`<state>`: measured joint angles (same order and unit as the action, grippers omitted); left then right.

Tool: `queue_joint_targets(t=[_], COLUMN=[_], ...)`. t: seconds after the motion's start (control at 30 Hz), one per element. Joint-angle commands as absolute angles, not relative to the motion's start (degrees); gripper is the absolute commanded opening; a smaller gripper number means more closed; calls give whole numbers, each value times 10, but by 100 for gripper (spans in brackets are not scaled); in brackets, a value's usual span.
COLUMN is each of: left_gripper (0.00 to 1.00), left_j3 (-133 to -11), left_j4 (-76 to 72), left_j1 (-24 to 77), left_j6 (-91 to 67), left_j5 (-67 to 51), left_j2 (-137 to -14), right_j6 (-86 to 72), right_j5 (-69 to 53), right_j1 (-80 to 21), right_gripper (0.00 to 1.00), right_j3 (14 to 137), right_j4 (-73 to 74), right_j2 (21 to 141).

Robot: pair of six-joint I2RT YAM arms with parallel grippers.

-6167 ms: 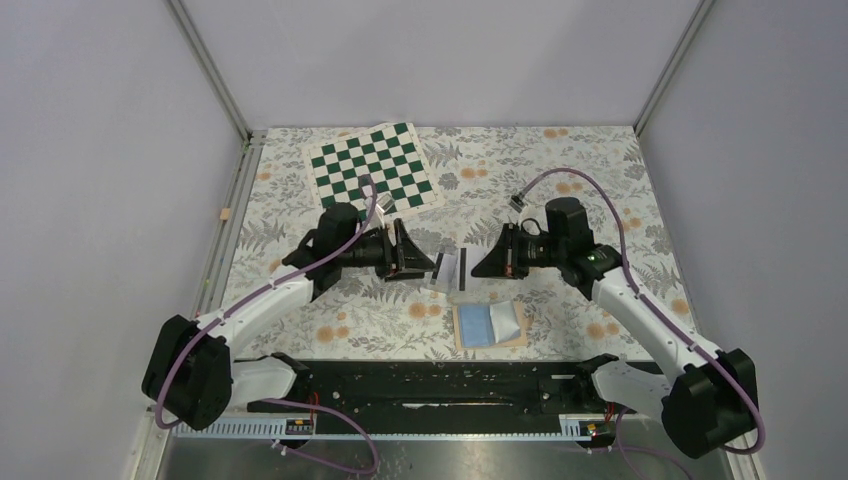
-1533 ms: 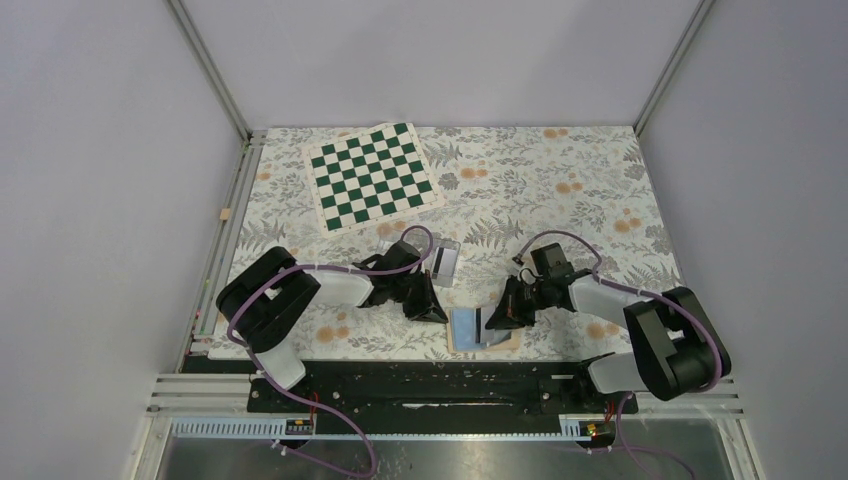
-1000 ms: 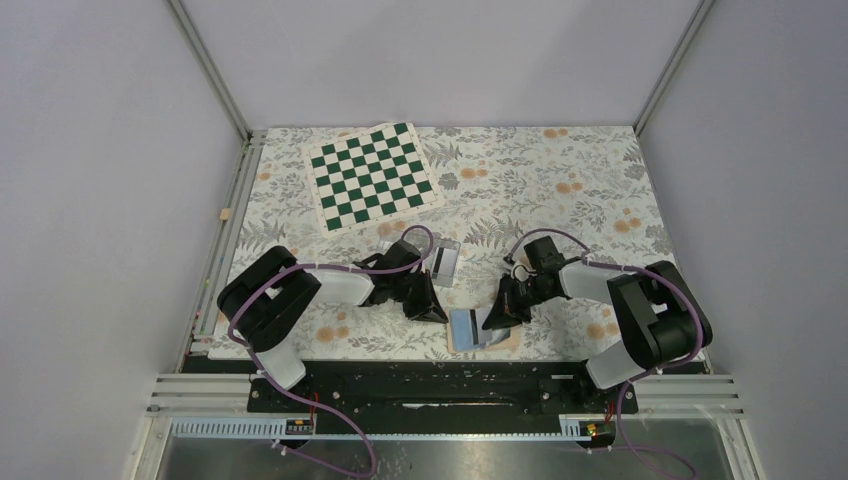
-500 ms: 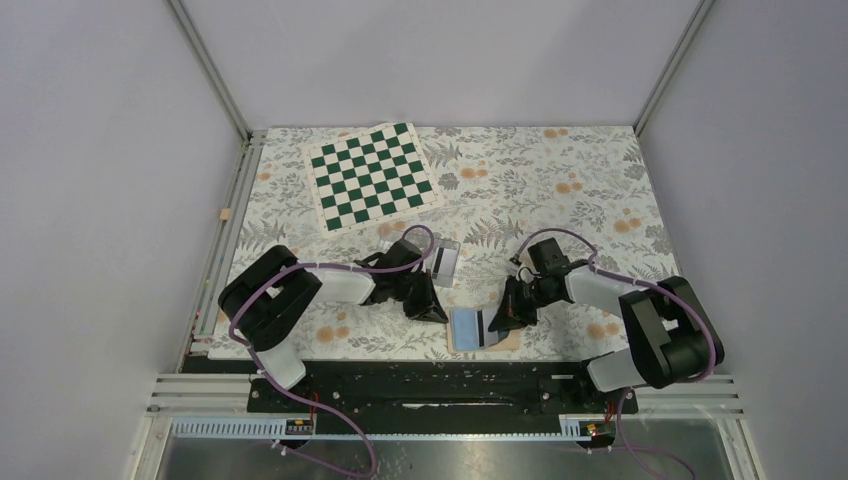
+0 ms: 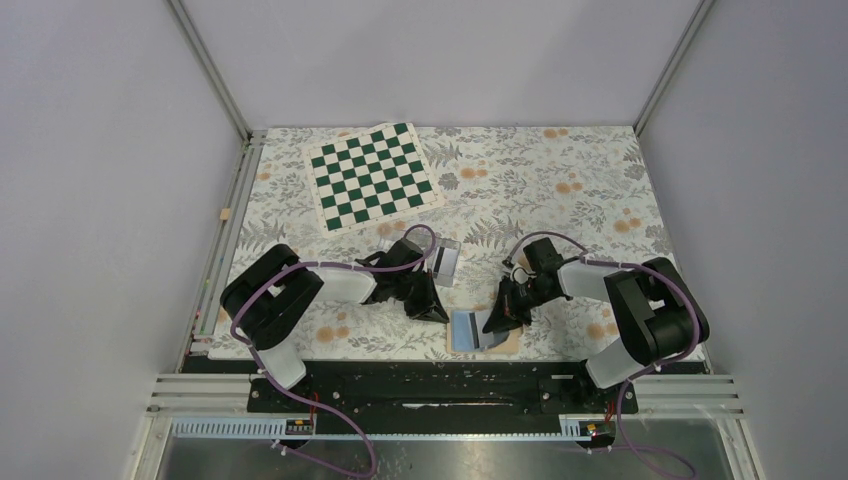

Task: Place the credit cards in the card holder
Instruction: Insert the credit card into the card holder.

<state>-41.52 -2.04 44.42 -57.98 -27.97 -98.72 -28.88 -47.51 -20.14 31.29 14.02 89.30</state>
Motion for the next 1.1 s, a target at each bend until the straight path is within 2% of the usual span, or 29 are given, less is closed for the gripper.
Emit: queue_joint_targets(t=[0.0, 0.07, 0.2, 0.27, 0.33, 0.63, 1.07], left_gripper=[0, 0, 0, 0, 0, 0, 0], left_j3=[-398, -394, -388, -388, -390, -391, -386], left_j4=[39, 39, 40, 39, 39, 39, 37], left_j1=[455, 454, 454, 454, 455, 455, 455], left_j6=[-559, -566, -576, -577, -577, -575, -587], left_j5=[-222, -223, -221, -222, -224, -226, -231], left_j2=[-1024, -1019, -1007, -1006, -1007, -1009, -996], right_j6=[-274, -272, -266, -264, -263, -265, -324], right_j5=[-422, -407, -378, -372, -372, -388, -390], right_j1=[-207, -207, -207, -207, -208, -229, -301], right_gripper=[12, 21, 29, 41, 44, 40, 40], right_j3=[325, 328, 333, 334, 334, 362, 405], right_j4=[181, 200, 234, 239, 238, 232, 197], right_j2=[888, 873, 848, 843, 842, 881, 927])
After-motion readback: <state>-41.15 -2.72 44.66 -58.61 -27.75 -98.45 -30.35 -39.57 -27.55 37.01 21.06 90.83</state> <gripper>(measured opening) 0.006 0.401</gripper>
